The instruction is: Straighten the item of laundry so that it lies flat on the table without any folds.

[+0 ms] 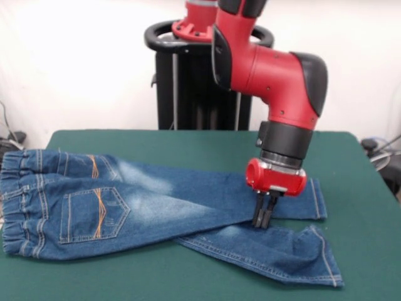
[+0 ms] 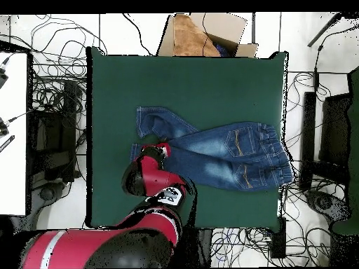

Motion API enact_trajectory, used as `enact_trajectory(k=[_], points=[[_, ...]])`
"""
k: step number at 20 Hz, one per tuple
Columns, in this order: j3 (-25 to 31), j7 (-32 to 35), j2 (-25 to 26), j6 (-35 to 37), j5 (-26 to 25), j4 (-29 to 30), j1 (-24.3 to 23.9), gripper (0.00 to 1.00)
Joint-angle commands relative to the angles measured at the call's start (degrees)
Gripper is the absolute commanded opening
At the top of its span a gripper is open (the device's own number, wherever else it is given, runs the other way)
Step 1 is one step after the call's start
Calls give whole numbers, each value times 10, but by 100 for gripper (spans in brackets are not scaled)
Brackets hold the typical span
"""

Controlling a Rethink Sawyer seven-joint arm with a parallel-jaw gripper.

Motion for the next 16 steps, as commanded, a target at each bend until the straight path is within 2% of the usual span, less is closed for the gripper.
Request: enact_trajectory(k=[1, 4, 8, 11, 16], points=[[-2, 70, -4, 45, -35, -2, -5, 0], [-2, 74, -4, 45, -40, -3, -7, 0], [3, 85, -32, 57, -47, 8, -8, 0], [-2, 90, -59, 76, -37, 22, 6, 0], [-10, 94, -59, 79, -21, 30, 25, 0]])
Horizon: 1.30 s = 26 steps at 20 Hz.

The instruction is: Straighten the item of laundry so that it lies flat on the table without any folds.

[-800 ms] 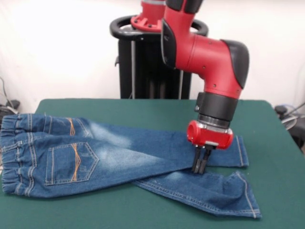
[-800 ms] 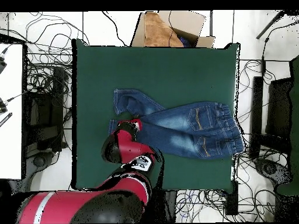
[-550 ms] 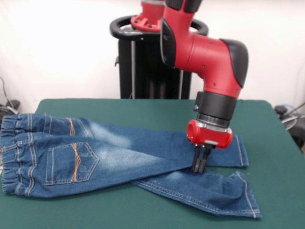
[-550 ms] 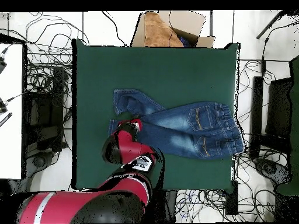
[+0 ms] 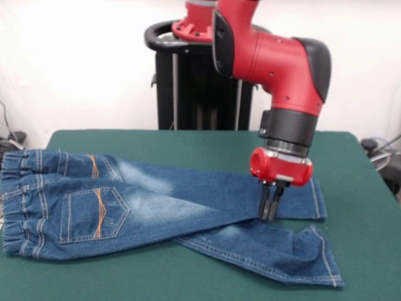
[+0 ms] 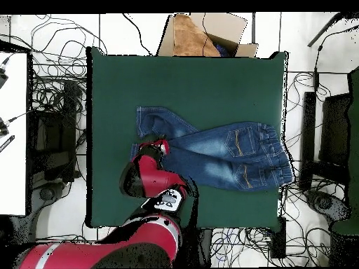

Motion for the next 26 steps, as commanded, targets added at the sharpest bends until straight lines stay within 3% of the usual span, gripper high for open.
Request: enact_trajectory(k=[1, 13, 18, 26], points=[[2, 96, -27, 87, 12, 27, 21, 0], [79, 110, -78, 93, -55, 33, -28, 0], [122, 108, -81, 118, -77, 20, -62, 0], [196, 126, -51, 77, -116, 3, -119, 0]])
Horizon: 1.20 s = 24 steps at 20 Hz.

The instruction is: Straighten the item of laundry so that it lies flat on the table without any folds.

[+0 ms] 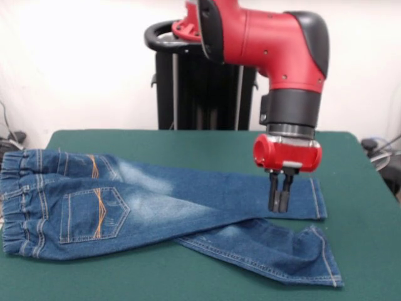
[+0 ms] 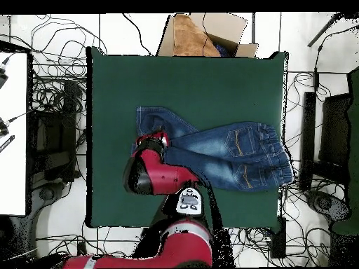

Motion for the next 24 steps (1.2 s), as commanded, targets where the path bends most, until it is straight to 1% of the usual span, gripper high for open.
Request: enact_trajectory(k=[1, 3, 6, 7, 9, 10, 12, 15, 24], points=[[117, 126, 32, 42, -33, -17, -32, 0], [119, 127, 39, 27, -35, -24, -33, 0], [114, 124, 37, 10, -34, -27, -28, 0], [112, 135, 41, -32, -37, -29, -23, 0], [110, 140, 38, -72, -51, -19, -18, 0], [111, 139, 35, -82, -63, -13, -20, 0], [110, 142, 34, -95, -65, -12, -20, 0], [102, 152, 31, -136, -62, 5, -12, 0], [81, 143, 38, -197, -46, 14, 4, 0]])
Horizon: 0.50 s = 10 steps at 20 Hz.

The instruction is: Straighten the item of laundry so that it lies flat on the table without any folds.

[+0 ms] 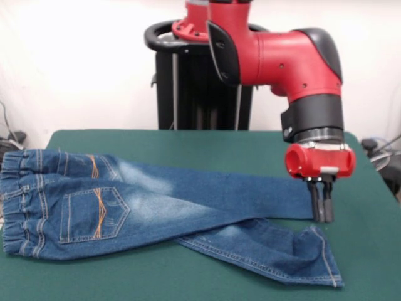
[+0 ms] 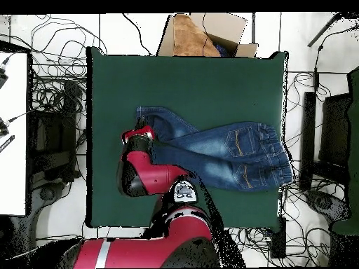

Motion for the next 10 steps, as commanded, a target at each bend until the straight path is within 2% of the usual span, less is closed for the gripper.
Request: enact_trajectory(k=[1, 4, 10], points=[[16, 141, 14, -39, 10, 15, 23, 0], [17, 133, 24, -32, 13, 3, 21, 0], [21, 103, 58, 33, 28, -55, 16, 0]])
